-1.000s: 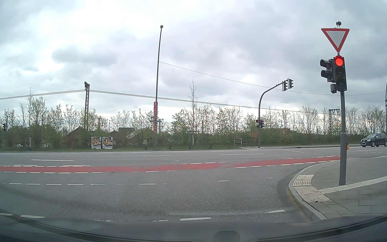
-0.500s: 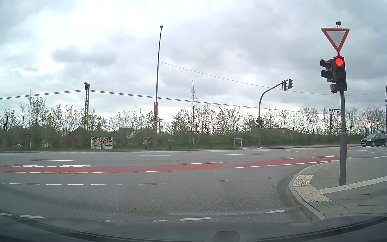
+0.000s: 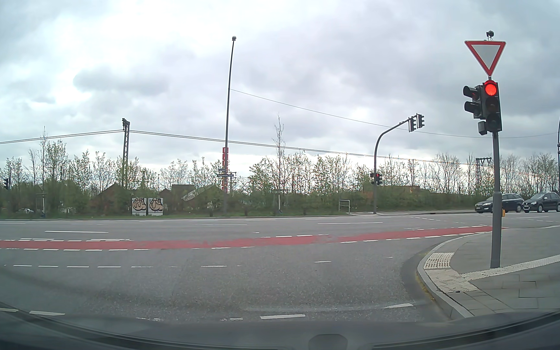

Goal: Follow the waypoints while adhering to traffic rules and regulations

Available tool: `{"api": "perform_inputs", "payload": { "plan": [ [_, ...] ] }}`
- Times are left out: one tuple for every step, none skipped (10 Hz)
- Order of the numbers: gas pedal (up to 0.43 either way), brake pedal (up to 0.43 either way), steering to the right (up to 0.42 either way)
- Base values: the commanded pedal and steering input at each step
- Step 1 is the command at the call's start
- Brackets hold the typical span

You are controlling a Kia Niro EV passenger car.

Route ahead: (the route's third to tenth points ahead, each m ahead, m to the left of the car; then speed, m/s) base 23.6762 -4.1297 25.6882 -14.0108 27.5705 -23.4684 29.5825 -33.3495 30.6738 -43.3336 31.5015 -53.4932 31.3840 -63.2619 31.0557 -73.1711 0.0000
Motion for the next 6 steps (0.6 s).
{"api": "perform_inputs", "payload": {
  "plan": [
    [0.000,0.000,0.001],
    [0.000,0.006,0.001],
    [0.000,0.006,0.001],
    [0.000,0.000,0.001],
    [0.000,0.000,0.001],
    [0.000,0.000,0.001]
  ]
}}
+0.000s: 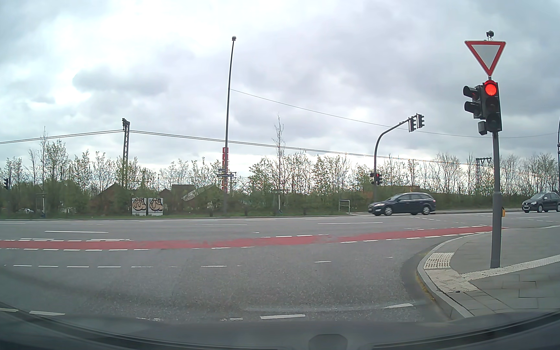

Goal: Follow the waypoints while adhering to traffic rules and regulations

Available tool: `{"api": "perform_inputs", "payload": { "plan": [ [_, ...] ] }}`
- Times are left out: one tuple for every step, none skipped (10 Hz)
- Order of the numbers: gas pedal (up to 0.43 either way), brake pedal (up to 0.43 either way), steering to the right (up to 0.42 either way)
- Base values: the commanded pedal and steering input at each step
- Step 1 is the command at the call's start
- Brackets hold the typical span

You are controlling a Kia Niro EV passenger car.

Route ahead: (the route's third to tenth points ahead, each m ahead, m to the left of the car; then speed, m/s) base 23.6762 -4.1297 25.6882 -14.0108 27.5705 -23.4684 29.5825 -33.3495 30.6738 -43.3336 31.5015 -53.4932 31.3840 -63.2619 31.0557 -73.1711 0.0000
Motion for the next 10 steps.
{"api": "perform_inputs", "payload": {
  "plan": [
    [0.000,0.000,0.001],
    [0.000,0.000,0.001],
    [0.000,0.000,0.001],
    [0.000,0.000,0.001],
    [0.000,0.000,0.001],
    [0.000,0.000,0.002],
    [0.000,0.006,0.001],
    [0.000,0.000,0.001],
    [0.000,0.000,0.001],
    [0.000,0.000,0.001]
  ]
}}
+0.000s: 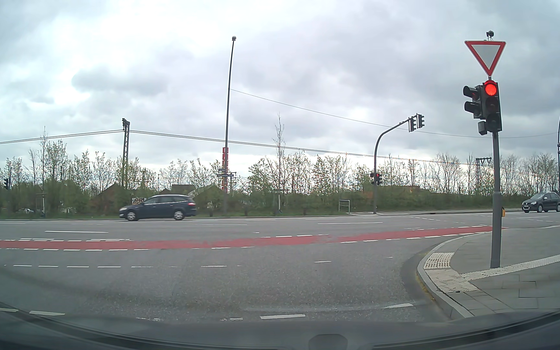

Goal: Follow the waypoints while adhering to traffic rules and regulations

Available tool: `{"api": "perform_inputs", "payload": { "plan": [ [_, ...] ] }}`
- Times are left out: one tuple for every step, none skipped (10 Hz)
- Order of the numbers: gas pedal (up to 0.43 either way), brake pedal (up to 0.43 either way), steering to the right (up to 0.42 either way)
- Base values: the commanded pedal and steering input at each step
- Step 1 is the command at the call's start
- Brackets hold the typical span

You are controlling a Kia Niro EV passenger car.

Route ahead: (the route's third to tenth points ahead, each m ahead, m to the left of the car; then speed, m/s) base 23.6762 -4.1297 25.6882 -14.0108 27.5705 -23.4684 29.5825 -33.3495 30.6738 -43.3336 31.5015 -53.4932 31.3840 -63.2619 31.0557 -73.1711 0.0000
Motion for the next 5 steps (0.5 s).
{"api": "perform_inputs", "payload": {
  "plan": [
    [0.000,0.006,0.001],
    [0.000,0.006,0.001],
    [0.000,0.006,0.001],
    [0.000,0.000,0.001],
    [0.000,0.006,0.001]
  ]
}}
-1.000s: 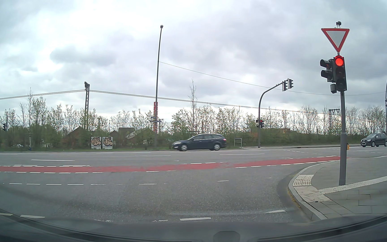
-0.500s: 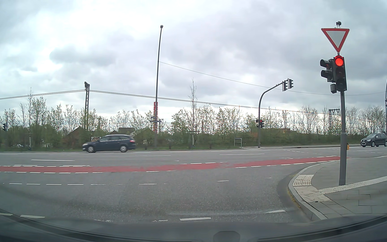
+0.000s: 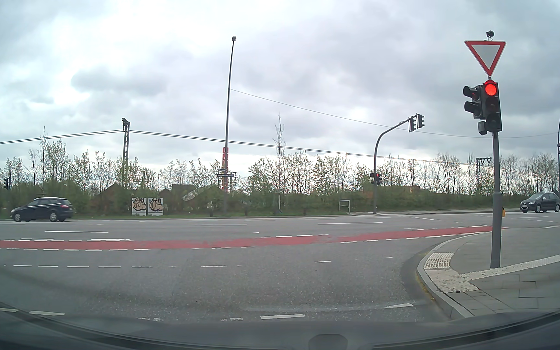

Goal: Follow the waypoints while adhering to traffic rules and regulations

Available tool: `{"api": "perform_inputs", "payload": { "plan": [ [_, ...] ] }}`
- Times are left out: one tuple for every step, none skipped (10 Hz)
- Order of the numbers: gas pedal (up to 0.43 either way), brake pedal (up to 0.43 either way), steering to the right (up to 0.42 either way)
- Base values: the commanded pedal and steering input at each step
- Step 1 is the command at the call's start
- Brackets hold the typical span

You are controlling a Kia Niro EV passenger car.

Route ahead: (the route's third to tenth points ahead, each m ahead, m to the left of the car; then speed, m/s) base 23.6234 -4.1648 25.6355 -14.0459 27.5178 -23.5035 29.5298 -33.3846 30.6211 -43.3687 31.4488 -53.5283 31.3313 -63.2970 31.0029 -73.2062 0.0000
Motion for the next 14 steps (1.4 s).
{"api": "perform_inputs", "payload": {
  "plan": [
    [0.000,0.000,0.000],
    [0.000,0.000,0.001],
    [0.000,0.006,0.001],
    [0.000,0.006,0.001],
    [0.000,0.006,0.001],
    [0.000,0.000,0.001],
    [0.000,0.006,0.001],
    [0.000,0.006,0.001],
    [0.000,0.006,0.001],
    [0.000,0.006,0.001],
    [0.000,0.000,0.001],
    [0.000,0.006,0.001],
    [0.000,0.006,0.001],
    [0.000,0.000,0.001]
  ]
}}
